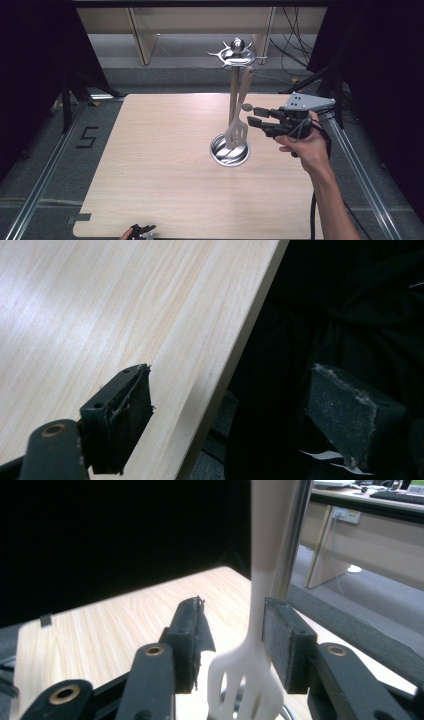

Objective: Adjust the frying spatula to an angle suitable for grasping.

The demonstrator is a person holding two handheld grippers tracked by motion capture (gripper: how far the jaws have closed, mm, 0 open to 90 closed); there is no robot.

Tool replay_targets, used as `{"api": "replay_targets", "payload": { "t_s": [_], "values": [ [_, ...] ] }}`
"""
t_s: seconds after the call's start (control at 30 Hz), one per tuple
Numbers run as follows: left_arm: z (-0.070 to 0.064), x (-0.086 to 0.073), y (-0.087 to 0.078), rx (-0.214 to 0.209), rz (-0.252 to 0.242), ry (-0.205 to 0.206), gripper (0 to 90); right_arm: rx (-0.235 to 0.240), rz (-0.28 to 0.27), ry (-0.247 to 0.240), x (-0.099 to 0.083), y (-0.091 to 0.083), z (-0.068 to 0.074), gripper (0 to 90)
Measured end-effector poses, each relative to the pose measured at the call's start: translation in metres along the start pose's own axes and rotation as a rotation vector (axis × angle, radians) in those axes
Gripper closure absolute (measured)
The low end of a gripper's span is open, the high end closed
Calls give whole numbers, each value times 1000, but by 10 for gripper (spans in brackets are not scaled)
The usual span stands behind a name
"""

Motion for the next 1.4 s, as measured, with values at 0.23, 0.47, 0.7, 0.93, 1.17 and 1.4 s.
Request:
{"api": "replay_targets", "payload": {
  "t_s": [0.23, 0.47, 0.7, 0.93, 1.17, 1.4],
  "values": [
    [0, 0, 0, 0, 3, -1, 174, -39, 30, 1, -26, -8, 7, 546],
    [0, 1, 0, 2, -4, -1, 175, -96, 86, -8, -54, -18, 9, 454],
    [0, 0, -1, -12, 0, 2, 175, -150, 135, 9, -75, -22, 8, 403],
    [2, 1, 1, 1, -1, -5, 175, -150, 164, 42, -96, -19, 9, 379],
    [2, 4, 1, 0, -4, -7, 174, -149, 211, 83, -121, -18, 12, 341],
    [4, 4, 1, 9, -1, -10, 174, -151, 244, 102, -143, -15, 12, 326]
  ]
}}
Point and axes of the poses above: each handheld gripper's, and its own axes: y roughly forward along the jaws, x roughly out of its top, z roughly to its left, the point moved 10 cm from there along y, roughly forward along the jaws, and after that the axes turned 5 degrees about x, right-handed, at the moved point
